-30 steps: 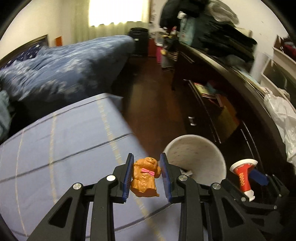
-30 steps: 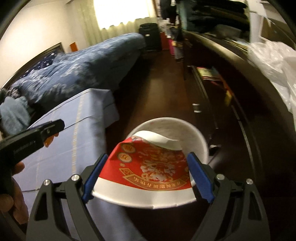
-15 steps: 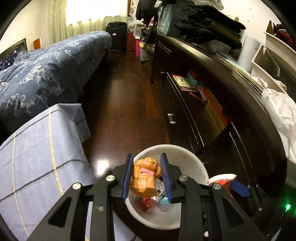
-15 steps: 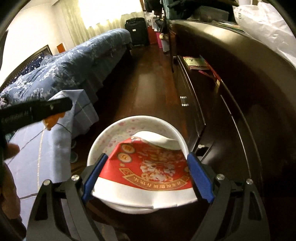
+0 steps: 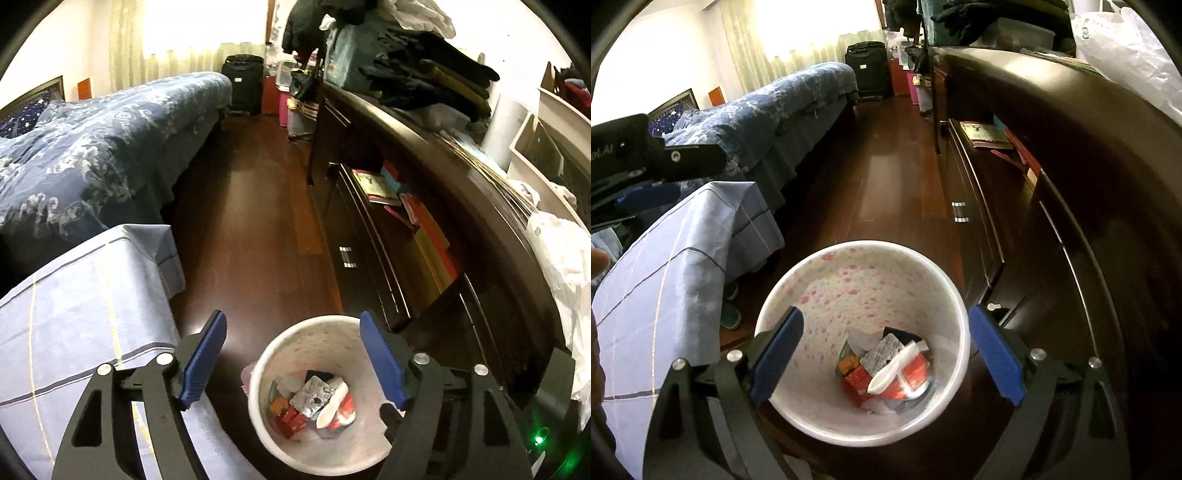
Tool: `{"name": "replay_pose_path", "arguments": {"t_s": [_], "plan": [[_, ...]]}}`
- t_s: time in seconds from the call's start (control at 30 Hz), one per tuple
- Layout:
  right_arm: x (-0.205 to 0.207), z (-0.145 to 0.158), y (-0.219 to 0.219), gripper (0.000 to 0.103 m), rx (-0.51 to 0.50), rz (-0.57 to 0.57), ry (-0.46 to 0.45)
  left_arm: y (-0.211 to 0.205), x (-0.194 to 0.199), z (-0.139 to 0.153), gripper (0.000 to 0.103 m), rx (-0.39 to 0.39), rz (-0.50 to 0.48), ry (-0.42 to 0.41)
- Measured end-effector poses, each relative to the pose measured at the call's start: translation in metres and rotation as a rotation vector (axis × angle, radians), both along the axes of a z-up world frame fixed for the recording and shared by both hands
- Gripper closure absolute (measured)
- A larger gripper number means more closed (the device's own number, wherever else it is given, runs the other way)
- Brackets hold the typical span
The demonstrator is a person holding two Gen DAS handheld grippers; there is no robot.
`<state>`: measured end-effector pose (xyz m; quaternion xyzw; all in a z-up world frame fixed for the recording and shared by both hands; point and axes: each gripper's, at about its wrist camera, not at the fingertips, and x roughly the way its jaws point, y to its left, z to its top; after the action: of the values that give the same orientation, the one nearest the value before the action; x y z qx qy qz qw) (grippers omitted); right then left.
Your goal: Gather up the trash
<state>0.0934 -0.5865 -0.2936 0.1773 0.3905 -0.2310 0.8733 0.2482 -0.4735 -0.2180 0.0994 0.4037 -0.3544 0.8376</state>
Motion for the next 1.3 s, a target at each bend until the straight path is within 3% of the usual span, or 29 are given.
{"name": "replay_pose_path", "arguments": {"t_s": [0.43,0.6,1.0,1.3], "plan": [[-0.024,0.027,0.046,0.006,-0.006,-0.026,0.021,0.07,-0.011,0.029,0.004,0.002,0.139,-0.077],[-0.03,0.047,0.08,0.004,0.035,-0.008,0.012,0.118,-0.019,0.043,0.004,0.026,0.234,-0.103],[-0.021,0.098,0.215,0.003,0.042,0.25,-0.022,0.291,-0.051,0.074,0.004,0.049,0.583,-0.141],[-0.023,0.148,0.297,0.003,0.028,0.407,-0.077,0.388,-0.092,0.105,0.004,0.041,0.742,-0.153]]}}
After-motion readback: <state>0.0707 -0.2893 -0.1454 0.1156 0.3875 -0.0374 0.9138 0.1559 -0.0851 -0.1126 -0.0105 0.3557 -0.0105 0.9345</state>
